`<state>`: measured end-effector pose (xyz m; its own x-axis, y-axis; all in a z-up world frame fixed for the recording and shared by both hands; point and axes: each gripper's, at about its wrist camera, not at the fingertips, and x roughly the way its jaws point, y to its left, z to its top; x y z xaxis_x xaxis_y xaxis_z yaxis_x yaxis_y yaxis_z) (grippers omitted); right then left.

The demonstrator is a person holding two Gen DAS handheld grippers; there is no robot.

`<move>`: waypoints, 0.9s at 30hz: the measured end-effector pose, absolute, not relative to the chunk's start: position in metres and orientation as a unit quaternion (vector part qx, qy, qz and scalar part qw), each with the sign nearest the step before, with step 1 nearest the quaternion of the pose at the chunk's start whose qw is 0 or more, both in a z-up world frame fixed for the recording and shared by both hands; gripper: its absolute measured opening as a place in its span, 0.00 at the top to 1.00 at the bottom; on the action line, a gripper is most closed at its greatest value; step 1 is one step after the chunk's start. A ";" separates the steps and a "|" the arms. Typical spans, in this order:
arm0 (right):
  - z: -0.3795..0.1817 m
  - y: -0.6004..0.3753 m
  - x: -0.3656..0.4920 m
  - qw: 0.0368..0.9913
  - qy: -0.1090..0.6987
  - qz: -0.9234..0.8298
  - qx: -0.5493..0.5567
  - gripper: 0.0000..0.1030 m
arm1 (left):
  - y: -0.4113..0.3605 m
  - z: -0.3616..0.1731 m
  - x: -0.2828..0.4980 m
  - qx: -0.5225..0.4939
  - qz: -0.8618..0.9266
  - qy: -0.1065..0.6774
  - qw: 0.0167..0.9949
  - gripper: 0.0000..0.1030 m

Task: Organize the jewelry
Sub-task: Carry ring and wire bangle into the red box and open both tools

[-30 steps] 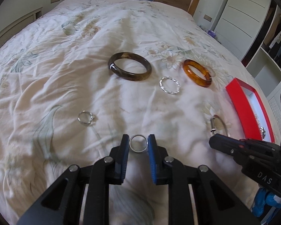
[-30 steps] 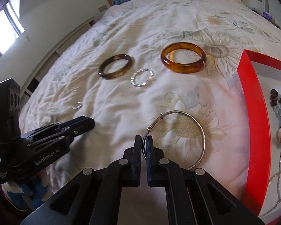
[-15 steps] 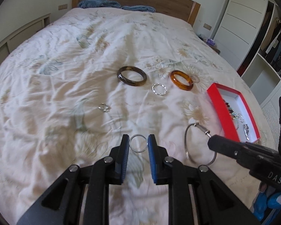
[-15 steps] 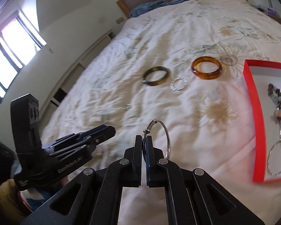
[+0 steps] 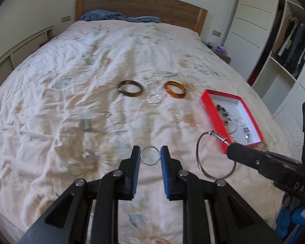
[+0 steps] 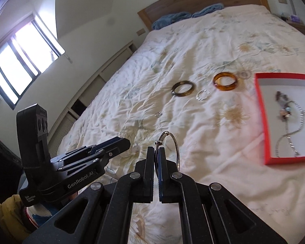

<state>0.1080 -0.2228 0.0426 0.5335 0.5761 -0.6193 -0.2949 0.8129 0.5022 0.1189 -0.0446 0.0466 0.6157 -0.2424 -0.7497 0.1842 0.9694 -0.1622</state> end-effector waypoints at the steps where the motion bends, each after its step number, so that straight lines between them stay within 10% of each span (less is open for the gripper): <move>1: 0.045 -0.230 0.105 0.862 0.407 0.248 0.174 0.97 | -0.050 0.048 0.118 -0.033 -0.124 0.421 0.898 0.82; 27: 0.003 -0.447 0.160 0.882 0.390 0.098 0.244 0.97 | -0.295 -0.010 0.201 0.050 -0.264 0.465 0.843 0.82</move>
<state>0.1596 -0.4465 0.0034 0.6757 0.3641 -0.6410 0.0170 0.8616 0.5073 0.2012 -0.2948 -0.0098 0.4275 -0.3994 -0.8110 0.4927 0.8551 -0.1614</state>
